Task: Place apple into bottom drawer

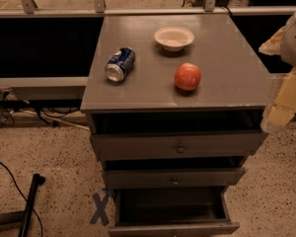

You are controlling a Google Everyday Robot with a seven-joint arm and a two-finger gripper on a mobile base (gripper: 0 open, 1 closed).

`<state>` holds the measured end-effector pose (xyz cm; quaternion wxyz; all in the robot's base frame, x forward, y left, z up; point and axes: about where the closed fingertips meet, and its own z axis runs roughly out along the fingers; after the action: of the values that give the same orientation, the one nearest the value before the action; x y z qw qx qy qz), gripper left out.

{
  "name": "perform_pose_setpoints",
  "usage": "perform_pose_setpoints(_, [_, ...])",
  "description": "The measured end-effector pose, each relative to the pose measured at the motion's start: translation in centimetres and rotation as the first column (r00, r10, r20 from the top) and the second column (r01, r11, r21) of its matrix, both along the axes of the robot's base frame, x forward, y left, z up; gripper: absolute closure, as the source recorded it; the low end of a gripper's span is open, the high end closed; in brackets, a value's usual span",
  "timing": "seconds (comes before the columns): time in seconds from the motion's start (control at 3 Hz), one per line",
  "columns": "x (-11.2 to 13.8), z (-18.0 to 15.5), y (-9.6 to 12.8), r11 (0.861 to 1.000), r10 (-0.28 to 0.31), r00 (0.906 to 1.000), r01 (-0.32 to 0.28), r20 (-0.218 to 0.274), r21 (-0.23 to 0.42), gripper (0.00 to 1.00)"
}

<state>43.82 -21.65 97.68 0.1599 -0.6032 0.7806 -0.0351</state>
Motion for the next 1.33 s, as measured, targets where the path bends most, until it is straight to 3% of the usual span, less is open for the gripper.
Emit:
perform_pose_setpoints(0.33, [0.0, 0.0, 0.0, 1.0, 0.0, 1.0, 0.0, 0.0, 0.0, 0.0])
perform_pose_setpoints(0.67, [2.3, -0.7, 0.0, 0.999, 0.011, 0.9986, -0.013, 0.052, 0.034, 0.0])
perform_pose_setpoints(1.0, [7.0, -2.2, 0.1, 0.994, -0.004, 0.9913, -0.011, 0.132, 0.113, 0.0])
perform_pose_setpoints(1.33, [10.3, -2.6, 1.0, 0.976, -0.025, 0.9827, -0.016, 0.184, 0.218, 0.0])
